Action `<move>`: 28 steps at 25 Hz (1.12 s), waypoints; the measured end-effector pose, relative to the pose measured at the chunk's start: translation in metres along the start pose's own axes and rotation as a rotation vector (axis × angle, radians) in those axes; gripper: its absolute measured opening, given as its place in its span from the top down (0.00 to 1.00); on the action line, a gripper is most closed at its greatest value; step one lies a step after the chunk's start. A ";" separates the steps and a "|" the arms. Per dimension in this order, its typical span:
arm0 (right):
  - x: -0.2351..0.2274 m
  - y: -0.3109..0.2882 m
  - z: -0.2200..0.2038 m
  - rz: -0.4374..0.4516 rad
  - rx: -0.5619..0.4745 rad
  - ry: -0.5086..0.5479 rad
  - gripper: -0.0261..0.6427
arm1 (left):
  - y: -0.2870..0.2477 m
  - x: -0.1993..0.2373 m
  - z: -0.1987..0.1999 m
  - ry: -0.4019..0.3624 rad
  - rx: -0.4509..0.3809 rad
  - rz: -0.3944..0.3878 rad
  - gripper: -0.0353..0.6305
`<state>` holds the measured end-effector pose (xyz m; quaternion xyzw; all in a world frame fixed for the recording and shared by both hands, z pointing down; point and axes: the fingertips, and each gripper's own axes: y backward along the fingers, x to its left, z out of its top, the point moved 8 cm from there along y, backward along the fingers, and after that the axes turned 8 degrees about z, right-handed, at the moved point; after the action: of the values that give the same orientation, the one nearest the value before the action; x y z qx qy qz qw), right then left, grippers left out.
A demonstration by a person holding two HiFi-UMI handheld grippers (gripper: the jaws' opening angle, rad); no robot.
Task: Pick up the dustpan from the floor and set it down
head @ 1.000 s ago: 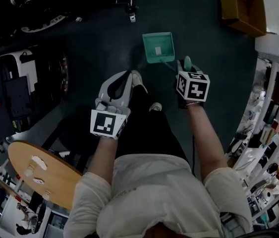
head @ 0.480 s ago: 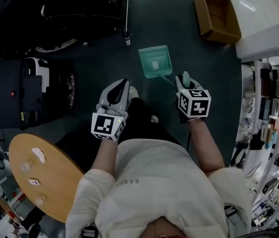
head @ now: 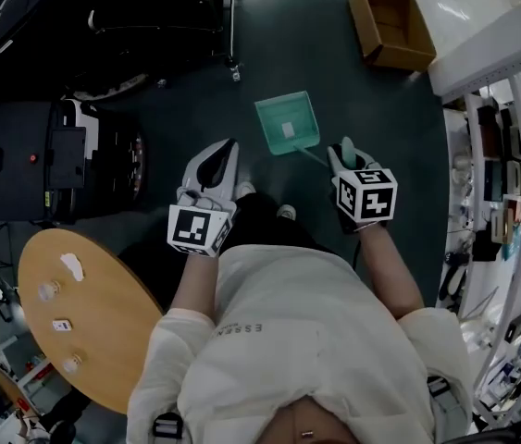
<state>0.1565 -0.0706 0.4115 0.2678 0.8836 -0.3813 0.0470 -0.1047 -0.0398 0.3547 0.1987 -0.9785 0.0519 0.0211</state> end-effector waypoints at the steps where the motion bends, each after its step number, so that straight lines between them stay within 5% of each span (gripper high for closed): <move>1: 0.001 0.005 -0.007 0.002 0.007 -0.003 0.92 | 0.004 -0.003 0.000 -0.002 0.003 -0.002 0.92; 11: 0.011 0.022 -0.051 -0.012 0.073 -0.022 0.92 | 0.024 -0.006 -0.002 -0.027 -0.006 0.000 0.92; 28: 0.009 -0.002 -0.033 0.009 0.067 -0.028 0.92 | 0.004 0.008 -0.007 -0.017 0.015 -0.001 0.92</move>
<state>0.1519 -0.0447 0.4330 0.2680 0.8682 -0.4144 0.0523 -0.1135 -0.0387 0.3613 0.1997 -0.9781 0.0576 0.0114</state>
